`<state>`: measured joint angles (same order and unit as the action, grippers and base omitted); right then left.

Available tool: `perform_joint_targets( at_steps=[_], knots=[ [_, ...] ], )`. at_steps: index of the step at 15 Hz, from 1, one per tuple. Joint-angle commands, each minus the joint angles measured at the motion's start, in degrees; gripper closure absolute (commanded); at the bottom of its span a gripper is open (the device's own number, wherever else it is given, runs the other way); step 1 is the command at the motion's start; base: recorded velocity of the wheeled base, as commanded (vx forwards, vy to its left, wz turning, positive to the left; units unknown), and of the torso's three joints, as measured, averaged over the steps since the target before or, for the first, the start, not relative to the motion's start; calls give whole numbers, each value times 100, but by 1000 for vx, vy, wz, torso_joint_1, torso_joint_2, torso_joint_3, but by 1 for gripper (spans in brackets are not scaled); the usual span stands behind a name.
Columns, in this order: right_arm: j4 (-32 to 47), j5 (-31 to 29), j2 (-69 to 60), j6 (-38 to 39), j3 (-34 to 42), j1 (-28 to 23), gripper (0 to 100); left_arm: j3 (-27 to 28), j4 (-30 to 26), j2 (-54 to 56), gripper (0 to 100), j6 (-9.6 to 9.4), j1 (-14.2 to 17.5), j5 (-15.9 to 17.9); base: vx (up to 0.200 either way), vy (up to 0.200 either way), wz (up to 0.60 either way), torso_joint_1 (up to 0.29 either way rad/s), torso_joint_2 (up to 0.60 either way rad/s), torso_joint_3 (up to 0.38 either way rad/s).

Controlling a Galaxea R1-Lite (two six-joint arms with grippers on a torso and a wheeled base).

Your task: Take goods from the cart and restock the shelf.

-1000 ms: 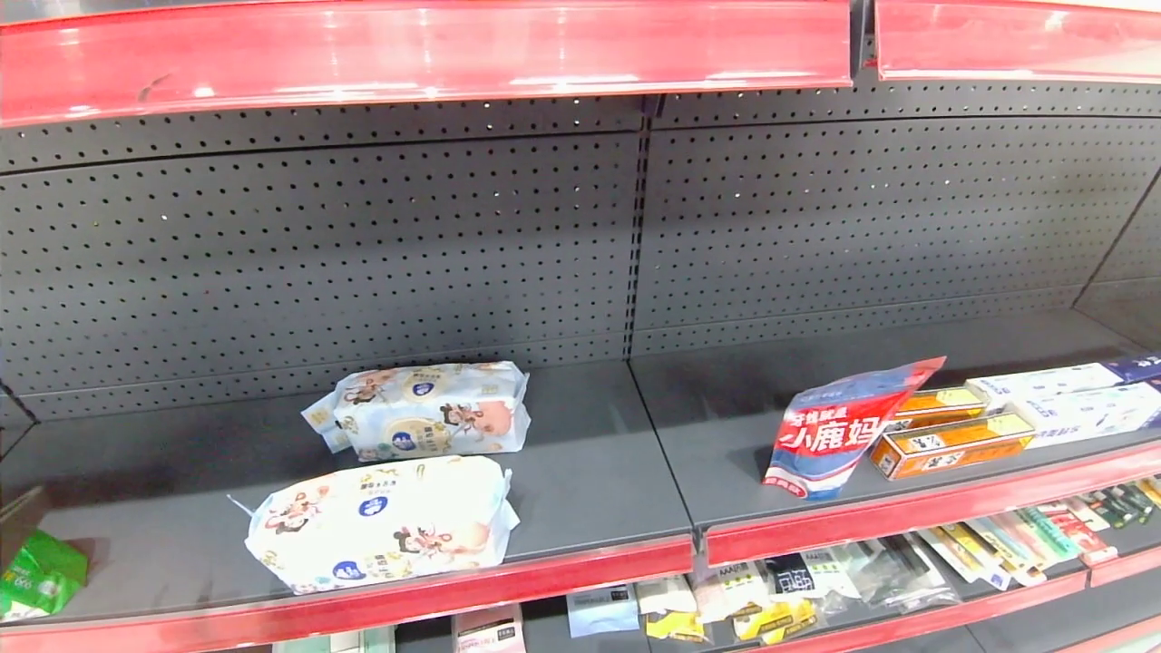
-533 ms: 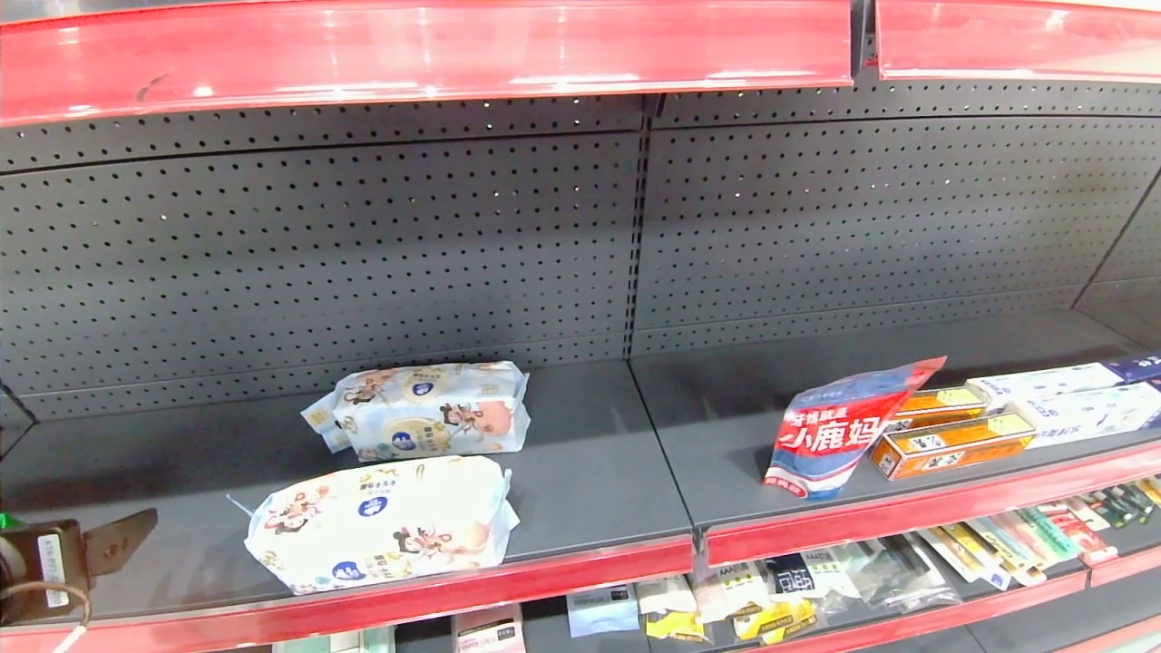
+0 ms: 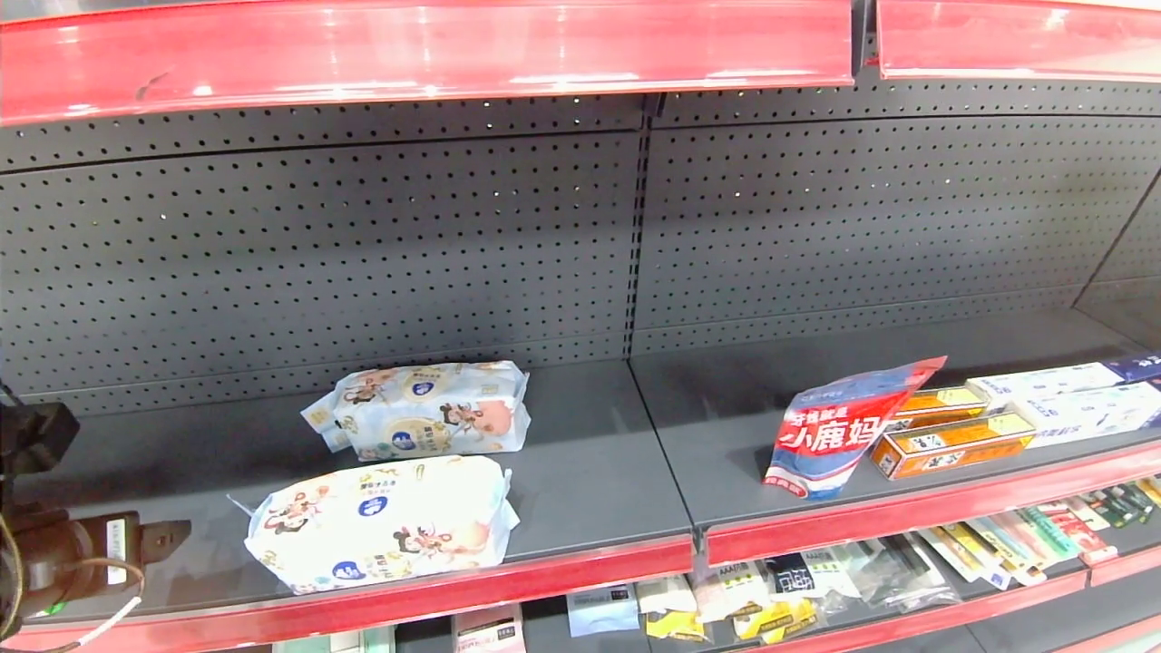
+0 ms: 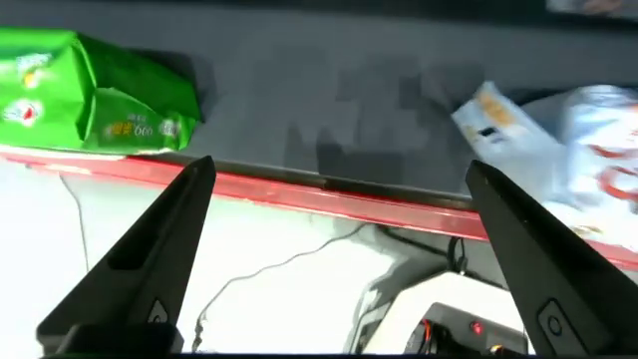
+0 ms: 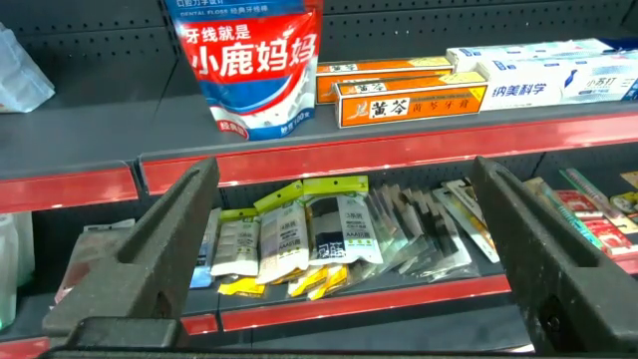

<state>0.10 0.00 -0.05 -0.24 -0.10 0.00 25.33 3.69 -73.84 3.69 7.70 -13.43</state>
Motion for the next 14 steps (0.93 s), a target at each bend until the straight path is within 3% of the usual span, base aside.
perform_joint_targets(
  at_steps=[1,6,9,14],
  knots=[
    [-1,0,5,-2,1,0,0,7,176,-605,0,0,161,-1,0,0,0,0,0,0],
    [-1,9,5,-2,1,0,0,24,193,-1010,0,-18,135,306,0,0,0,0,0,0],
    [-1,0,5,-2,1,0,0,60,219,-1142,0,-202,135,456,0,0,0,0,0,0],
    [-1,9,5,-2,1,0,0,121,624,-1414,0,-211,73,675,0,0,0,0,0,0]
  ],
)
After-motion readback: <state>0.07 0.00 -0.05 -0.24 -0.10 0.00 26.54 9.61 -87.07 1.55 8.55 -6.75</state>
